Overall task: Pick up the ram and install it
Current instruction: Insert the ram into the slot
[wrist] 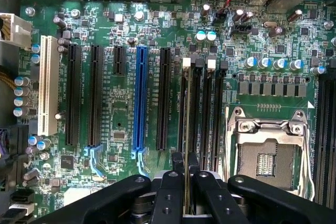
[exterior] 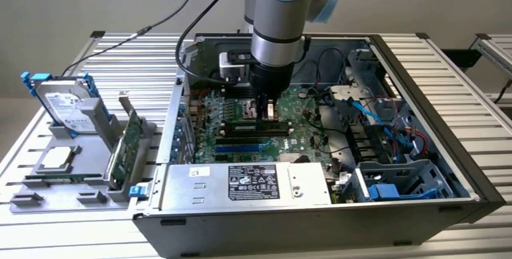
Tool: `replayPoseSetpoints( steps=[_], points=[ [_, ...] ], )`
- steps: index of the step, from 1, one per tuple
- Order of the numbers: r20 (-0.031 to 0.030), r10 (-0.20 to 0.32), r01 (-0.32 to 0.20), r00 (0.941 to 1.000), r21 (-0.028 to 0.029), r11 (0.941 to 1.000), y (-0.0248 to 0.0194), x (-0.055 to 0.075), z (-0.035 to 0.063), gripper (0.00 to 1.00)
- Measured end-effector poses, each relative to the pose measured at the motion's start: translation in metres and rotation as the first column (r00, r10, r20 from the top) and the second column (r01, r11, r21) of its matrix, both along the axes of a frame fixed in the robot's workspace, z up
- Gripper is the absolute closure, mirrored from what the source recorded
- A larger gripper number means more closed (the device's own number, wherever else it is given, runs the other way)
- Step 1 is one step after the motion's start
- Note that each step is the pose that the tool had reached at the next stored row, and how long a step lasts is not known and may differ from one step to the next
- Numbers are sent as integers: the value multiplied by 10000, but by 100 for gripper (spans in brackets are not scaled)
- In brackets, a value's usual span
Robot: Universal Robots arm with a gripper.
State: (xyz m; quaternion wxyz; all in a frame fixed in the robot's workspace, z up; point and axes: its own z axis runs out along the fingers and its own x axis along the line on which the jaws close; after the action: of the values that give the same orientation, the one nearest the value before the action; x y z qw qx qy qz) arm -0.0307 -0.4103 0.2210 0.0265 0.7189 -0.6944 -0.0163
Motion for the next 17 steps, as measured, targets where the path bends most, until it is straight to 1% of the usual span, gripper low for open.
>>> replayPoseSetpoints(
  steps=[4,7,12,13,17],
  points=[
    [-5,0,0,10000,-12,10000,-2,-1,-21,86],
    [-2,-1,1,10000,-3,10000,0,-1,-30,86],
    [-3,-7,7,10000,-3,10000,0,4,-30,86],
    [9,-6,6,10000,21,10000,3,11,-38,86],
    [-6,-5,5,10000,-1,10000,0,25,-31,86]
  ],
)
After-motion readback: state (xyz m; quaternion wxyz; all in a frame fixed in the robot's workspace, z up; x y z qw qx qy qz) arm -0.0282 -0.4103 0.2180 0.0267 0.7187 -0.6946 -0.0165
